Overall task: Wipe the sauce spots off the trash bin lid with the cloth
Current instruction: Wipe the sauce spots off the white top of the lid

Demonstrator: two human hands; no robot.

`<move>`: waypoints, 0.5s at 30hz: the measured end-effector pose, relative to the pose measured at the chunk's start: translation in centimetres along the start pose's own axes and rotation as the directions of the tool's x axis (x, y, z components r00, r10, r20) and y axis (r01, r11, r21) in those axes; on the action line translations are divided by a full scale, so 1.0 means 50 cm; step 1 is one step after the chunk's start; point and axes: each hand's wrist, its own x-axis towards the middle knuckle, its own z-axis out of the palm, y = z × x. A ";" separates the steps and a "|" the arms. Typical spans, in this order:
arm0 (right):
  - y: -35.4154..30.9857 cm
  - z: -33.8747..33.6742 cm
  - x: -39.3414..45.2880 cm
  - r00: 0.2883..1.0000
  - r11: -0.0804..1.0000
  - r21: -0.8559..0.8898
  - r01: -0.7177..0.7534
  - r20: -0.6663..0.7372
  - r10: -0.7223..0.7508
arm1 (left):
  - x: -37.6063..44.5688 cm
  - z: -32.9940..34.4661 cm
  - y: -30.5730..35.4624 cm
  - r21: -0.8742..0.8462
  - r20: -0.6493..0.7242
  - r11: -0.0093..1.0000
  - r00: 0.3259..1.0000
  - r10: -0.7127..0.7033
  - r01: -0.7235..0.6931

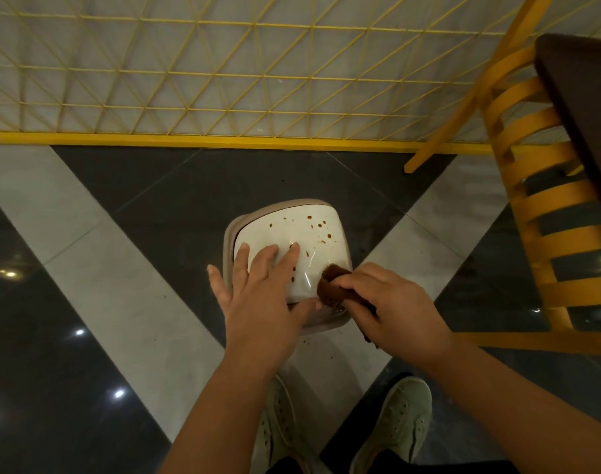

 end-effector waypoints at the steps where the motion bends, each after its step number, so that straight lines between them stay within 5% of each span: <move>1: -0.002 -0.003 0.006 0.999 0.999 -0.024 0.032 0.016 -0.031 | 0.000 0.000 -0.001 -0.014 0.005 1.000 1.000 0.002 -0.002; 4: 0.002 -0.003 0.054 0.999 1.000 -0.025 -0.011 -0.040 0.010 | 0.000 -0.001 -0.003 -0.072 0.032 0.997 0.999 0.015 -0.013; 9: 0.041 0.019 0.106 0.907 0.920 0.088 -0.383 -0.156 0.392 | -0.002 -0.001 -0.004 -0.112 0.020 0.994 1.000 0.022 -0.020; 15: -0.023 0.053 -0.028 0.944 0.964 0.117 -0.240 -0.203 0.260 | 0.002 -0.001 -0.011 -0.125 0.003 0.992 1.000 0.026 -0.026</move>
